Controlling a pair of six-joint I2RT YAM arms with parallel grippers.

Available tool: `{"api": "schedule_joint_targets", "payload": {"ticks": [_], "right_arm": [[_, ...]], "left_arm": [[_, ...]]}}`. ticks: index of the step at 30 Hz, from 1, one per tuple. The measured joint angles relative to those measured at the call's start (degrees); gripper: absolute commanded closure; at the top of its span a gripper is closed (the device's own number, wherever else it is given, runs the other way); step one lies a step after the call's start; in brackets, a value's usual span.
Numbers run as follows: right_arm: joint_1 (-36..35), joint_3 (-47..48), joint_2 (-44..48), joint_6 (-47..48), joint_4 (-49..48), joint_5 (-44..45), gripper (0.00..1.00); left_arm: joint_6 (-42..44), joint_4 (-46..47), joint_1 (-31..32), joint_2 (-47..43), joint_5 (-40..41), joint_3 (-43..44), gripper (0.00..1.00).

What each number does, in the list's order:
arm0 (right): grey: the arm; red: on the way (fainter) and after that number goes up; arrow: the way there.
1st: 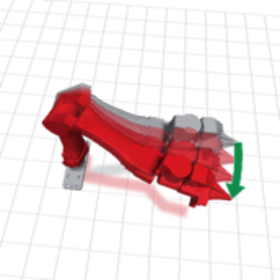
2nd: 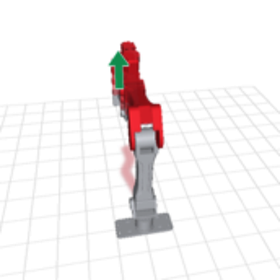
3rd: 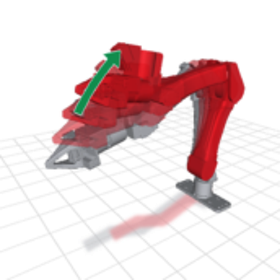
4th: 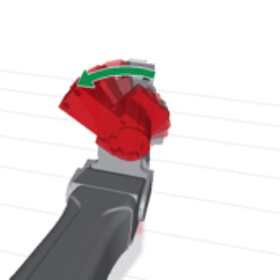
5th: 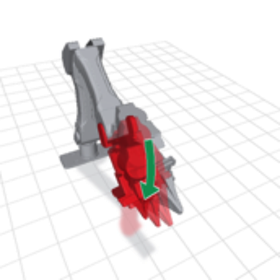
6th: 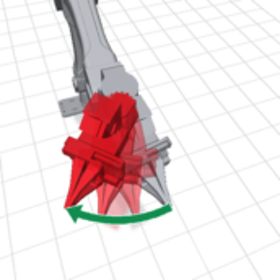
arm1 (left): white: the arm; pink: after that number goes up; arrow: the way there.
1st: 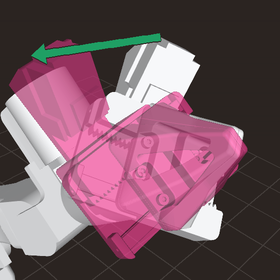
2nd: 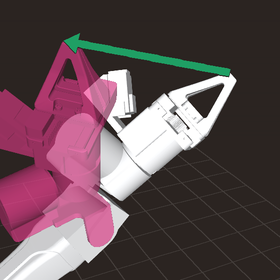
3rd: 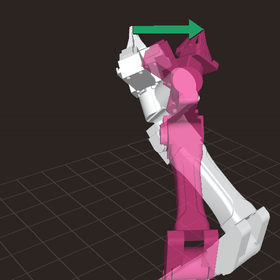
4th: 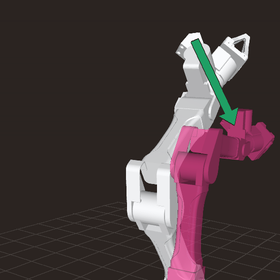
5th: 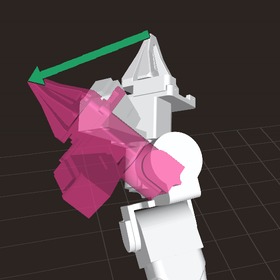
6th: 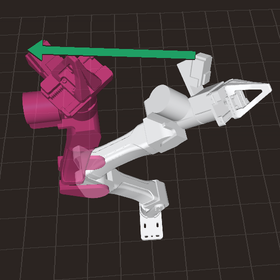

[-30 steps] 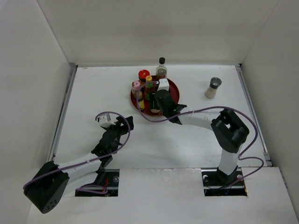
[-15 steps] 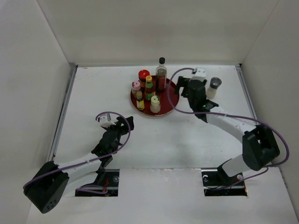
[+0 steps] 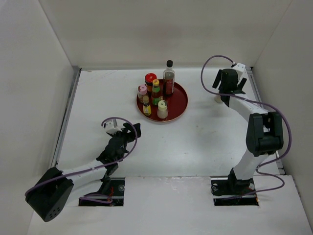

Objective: Organize the condiment bottles

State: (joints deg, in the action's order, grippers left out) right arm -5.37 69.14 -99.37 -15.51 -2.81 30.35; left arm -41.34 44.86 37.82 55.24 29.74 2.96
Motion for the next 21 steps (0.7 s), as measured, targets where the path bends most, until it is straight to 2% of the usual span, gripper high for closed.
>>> {"api": "schedule_joint_targets", "payload": {"ticks": [5, 10, 11, 14, 16, 21], "right_arm": [[2.14, 3.32, -3.96, 0.48, 1.4, -4.39, 0.02], [3.26, 6.84, -7.17, 0.85, 1.44, -6.95, 0.38], [3.26, 6.95, -7.41, 0.81, 1.33, -7.04, 0.41], [3.26, 6.95, -7.43, 0.66, 1.25, -7.17, 0.38], [3.26, 6.82, -7.34, 0.5, 1.16, -7.17, 0.44], [2.99, 3.82, -4.57, 0.0, 0.98, -7.34, 0.51]], "left_arm": [[-0.02, 0.04, 0.09, 0.94, -0.07, 0.0, 0.24], [-0.02, 0.33, 0.07, 1.11, -0.17, 0.0, 0.24], [-0.02, 0.39, 0.02, 1.11, -0.2, 0.0, 0.24], [-0.02, 0.42, -0.28, 0.94, -0.24, 0.0, 0.24], [-0.02, 0.48, -0.28, 0.79, -0.22, 0.0, 0.24], [-0.02, 0.61, -0.28, 0.79, -0.42, 0.0, 0.24]]}}
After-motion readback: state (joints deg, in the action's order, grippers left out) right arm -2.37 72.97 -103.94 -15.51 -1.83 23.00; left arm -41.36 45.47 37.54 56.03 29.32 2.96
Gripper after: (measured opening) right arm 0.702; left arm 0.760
